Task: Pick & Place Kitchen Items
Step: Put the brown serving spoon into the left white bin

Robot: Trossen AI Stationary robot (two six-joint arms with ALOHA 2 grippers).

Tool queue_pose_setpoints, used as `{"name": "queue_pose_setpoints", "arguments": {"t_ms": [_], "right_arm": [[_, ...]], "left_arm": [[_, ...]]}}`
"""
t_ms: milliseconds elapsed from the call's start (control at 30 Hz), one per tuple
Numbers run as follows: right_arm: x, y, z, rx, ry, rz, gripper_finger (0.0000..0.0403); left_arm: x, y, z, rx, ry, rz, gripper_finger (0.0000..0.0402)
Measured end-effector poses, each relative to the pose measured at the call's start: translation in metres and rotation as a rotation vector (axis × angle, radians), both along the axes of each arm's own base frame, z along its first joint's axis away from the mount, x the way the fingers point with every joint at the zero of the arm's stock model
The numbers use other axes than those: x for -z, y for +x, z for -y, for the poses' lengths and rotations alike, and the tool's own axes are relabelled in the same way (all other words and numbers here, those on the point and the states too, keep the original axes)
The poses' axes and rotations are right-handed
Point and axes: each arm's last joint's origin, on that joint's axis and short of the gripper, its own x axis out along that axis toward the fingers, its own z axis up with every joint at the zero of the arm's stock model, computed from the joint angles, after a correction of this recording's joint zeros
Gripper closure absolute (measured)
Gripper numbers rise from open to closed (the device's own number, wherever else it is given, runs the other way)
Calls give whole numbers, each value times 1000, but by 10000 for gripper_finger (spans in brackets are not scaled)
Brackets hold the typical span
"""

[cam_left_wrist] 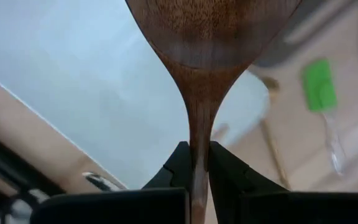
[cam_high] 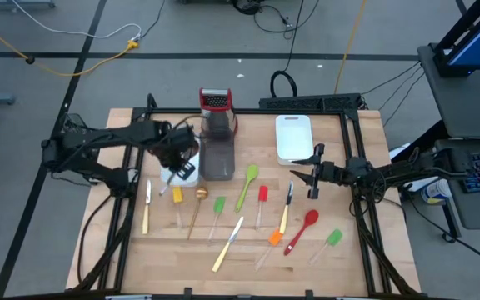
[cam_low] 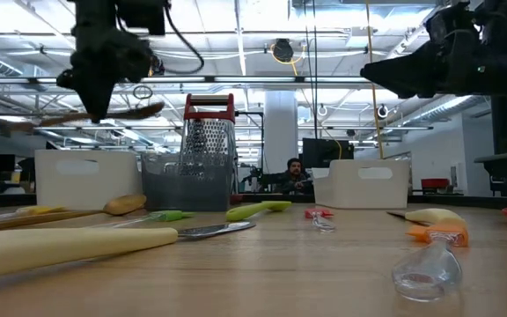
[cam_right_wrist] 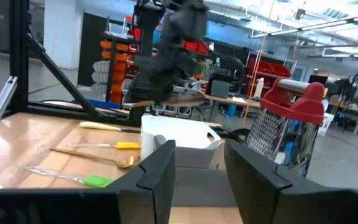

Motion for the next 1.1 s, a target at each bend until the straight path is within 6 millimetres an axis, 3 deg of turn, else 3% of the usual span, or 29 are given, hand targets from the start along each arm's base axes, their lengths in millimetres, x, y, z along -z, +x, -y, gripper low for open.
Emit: {"name": "queue_pose_setpoints", "arguments": {"t_ms": [300, 767, 1100], "right_arm": [[5, 3, 0, -8, 58, -31, 273], [7, 4, 0, -11, 78, -40, 273], [7, 4, 0, -11, 76, -40, 273]], "left_arm": [[29, 3, -42, -15, -18, -156, 381], [77, 17, -60, 4, -139, -366, 378], [89, 21, -62, 14, -153, -408, 300]]}}
